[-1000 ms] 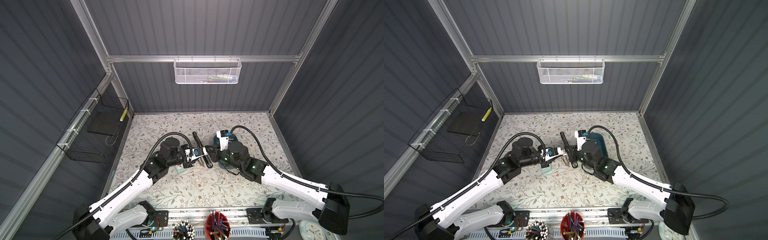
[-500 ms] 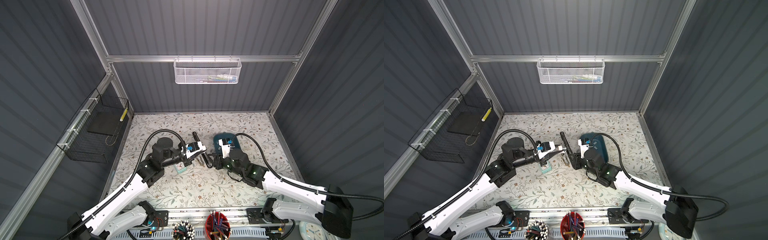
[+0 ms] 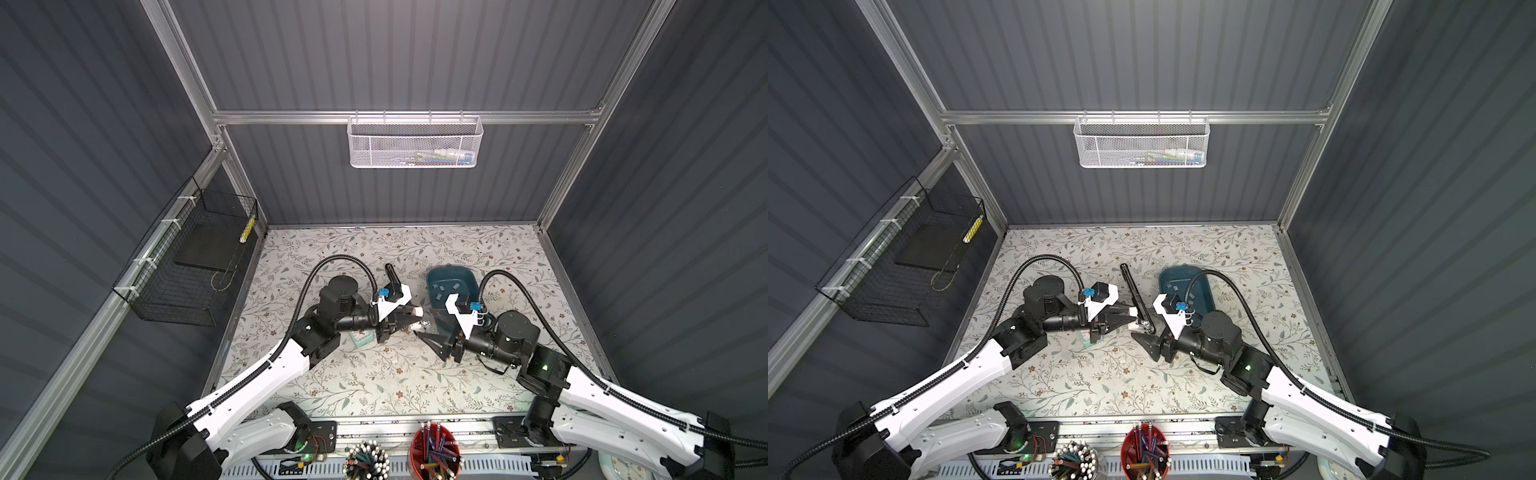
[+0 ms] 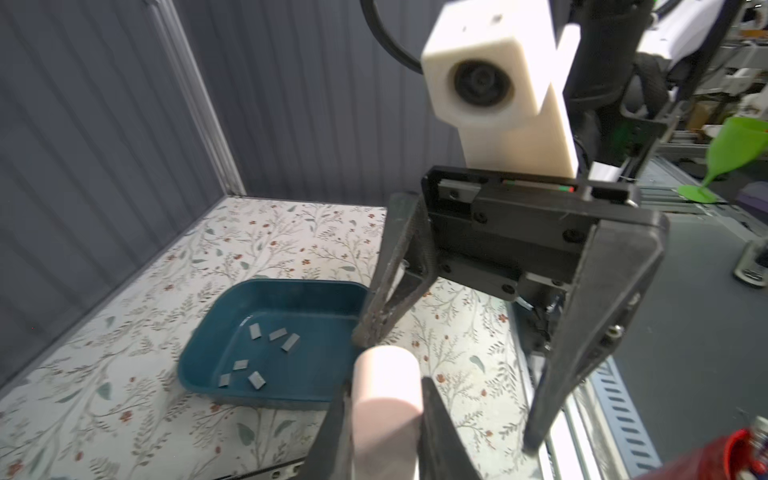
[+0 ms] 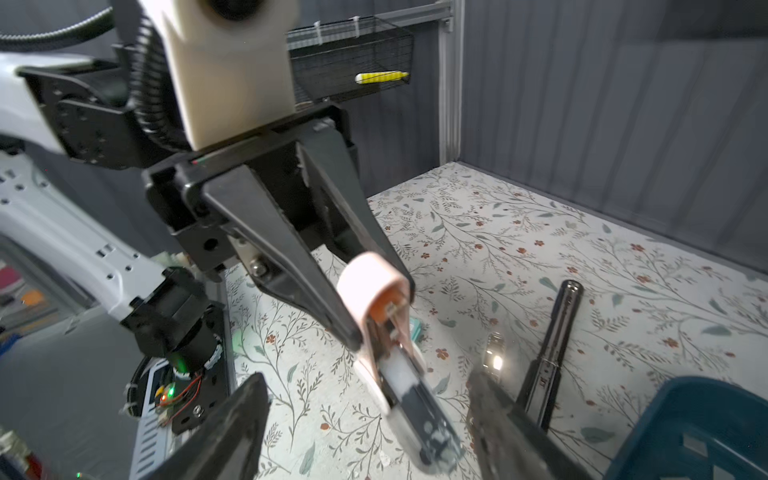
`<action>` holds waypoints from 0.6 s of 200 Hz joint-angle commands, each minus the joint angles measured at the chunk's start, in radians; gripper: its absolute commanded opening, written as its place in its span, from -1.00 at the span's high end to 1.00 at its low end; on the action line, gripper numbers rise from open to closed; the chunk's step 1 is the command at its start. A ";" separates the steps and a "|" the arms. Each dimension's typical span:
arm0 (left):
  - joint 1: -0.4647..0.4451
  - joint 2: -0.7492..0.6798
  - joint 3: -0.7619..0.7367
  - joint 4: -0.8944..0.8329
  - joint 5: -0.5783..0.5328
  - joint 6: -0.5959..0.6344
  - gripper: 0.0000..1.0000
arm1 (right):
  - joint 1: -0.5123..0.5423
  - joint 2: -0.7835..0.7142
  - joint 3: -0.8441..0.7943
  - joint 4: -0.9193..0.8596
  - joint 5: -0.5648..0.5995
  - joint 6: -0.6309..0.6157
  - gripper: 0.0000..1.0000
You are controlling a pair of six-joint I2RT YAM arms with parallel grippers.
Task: Load the staples into the stapler
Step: 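Grasp the pink object with the right gripper from the left gripper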
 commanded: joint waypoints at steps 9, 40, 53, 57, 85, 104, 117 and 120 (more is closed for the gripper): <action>0.002 -0.017 -0.008 -0.008 0.172 0.088 1.00 | 0.003 0.036 0.036 -0.078 -0.150 -0.134 -0.59; 0.002 -0.032 0.006 -0.076 0.183 0.137 1.00 | 0.004 0.062 0.059 -0.134 -0.174 -0.159 -0.59; 0.002 -0.037 0.010 -0.093 0.207 0.155 1.00 | 0.003 0.067 0.055 -0.134 -0.172 -0.162 -0.59; 0.002 -0.039 0.012 -0.097 0.217 0.159 1.00 | 0.004 0.070 0.054 -0.134 -0.171 -0.164 -0.59; 0.002 -0.038 0.027 -0.117 0.242 0.177 1.00 | 0.004 0.096 0.074 -0.145 -0.197 -0.165 -0.54; 0.002 -0.035 0.035 -0.123 0.243 0.185 1.00 | 0.004 0.110 0.084 -0.141 -0.217 -0.161 -0.39; 0.002 -0.028 0.040 -0.123 0.247 0.187 1.00 | 0.004 0.119 0.084 -0.128 -0.223 -0.155 -0.31; 0.003 -0.026 0.041 -0.123 0.248 0.187 1.00 | 0.004 0.121 0.085 -0.125 -0.223 -0.154 -0.30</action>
